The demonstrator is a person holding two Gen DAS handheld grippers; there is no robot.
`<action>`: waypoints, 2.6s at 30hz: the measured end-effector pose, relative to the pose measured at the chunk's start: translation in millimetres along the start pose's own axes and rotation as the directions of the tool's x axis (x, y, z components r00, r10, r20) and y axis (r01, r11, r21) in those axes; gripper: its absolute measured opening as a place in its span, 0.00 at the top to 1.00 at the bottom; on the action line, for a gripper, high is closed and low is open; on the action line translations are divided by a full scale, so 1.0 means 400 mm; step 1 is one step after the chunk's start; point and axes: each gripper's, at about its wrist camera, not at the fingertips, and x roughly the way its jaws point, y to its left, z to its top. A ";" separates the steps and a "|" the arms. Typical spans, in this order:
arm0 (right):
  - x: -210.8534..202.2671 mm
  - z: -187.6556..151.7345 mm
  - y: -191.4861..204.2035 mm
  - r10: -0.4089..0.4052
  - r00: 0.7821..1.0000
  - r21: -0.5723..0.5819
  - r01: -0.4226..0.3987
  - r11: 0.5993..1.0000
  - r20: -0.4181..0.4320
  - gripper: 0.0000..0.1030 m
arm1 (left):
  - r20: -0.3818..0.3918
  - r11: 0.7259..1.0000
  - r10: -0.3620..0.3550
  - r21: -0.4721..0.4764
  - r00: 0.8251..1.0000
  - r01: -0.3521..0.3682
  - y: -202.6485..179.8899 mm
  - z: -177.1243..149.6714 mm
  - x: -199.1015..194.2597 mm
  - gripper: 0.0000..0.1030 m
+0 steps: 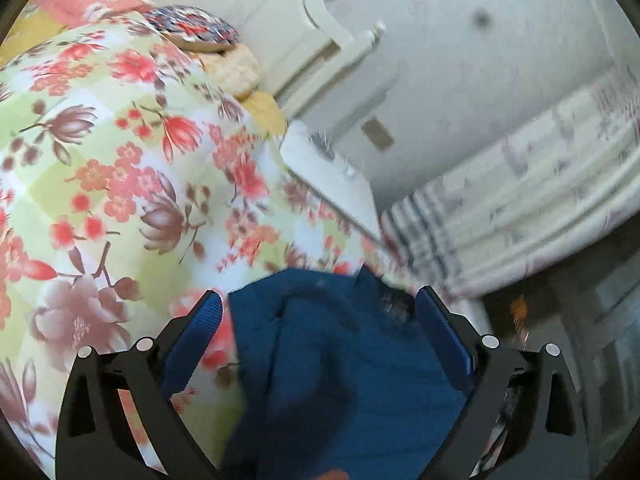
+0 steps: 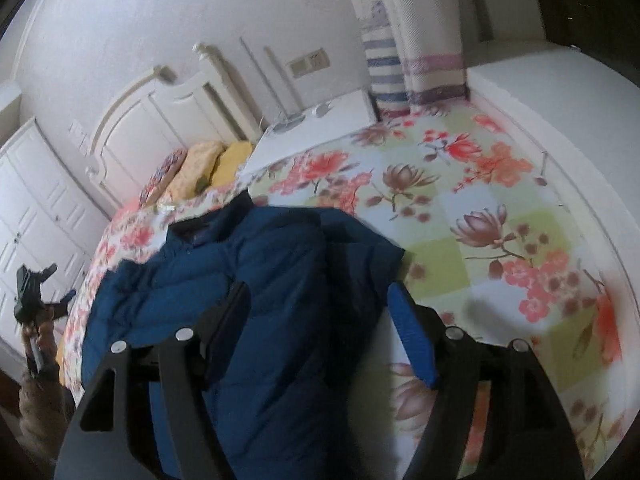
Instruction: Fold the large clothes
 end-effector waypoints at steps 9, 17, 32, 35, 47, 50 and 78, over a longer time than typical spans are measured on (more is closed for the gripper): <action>0.117 0.038 0.086 -0.026 0.994 -0.175 0.007 0.984 -0.105 0.26 | -0.186 0.947 0.100 0.320 0.977 -0.036 -0.043 -0.099 0.147 0.12; 0.194 0.056 0.095 -0.021 0.989 -0.170 -0.004 0.985 -0.148 0.26 | -0.217 0.938 0.161 0.338 0.963 -0.080 -0.048 -0.091 0.265 0.12; -0.101 0.165 0.250 -0.004 0.983 -0.246 0.049 0.968 0.182 0.92 | 0.104 0.872 0.077 0.476 0.992 -0.118 -0.309 -0.017 0.057 0.87; 0.027 0.266 0.222 -0.091 0.991 -0.181 0.108 0.978 0.101 0.92 | 0.046 0.893 0.187 0.408 0.981 -0.189 -0.296 0.082 0.200 0.86; 0.377 0.172 0.087 -0.225 0.971 -0.044 0.222 0.974 -0.076 0.81 | -0.029 0.890 0.366 0.302 0.930 -0.341 -0.082 0.010 0.479 0.76; 0.370 0.162 0.086 -0.269 0.961 -0.041 0.267 0.963 -0.060 0.61 | -0.036 0.888 0.392 0.278 0.919 -0.367 -0.075 0.015 0.478 0.57; 0.566 0.076 0.533 -0.211 0.976 -0.493 0.155 0.856 -0.060 0.42 | 0.058 0.660 0.509 0.615 0.859 -0.433 -0.347 -0.149 0.681 0.04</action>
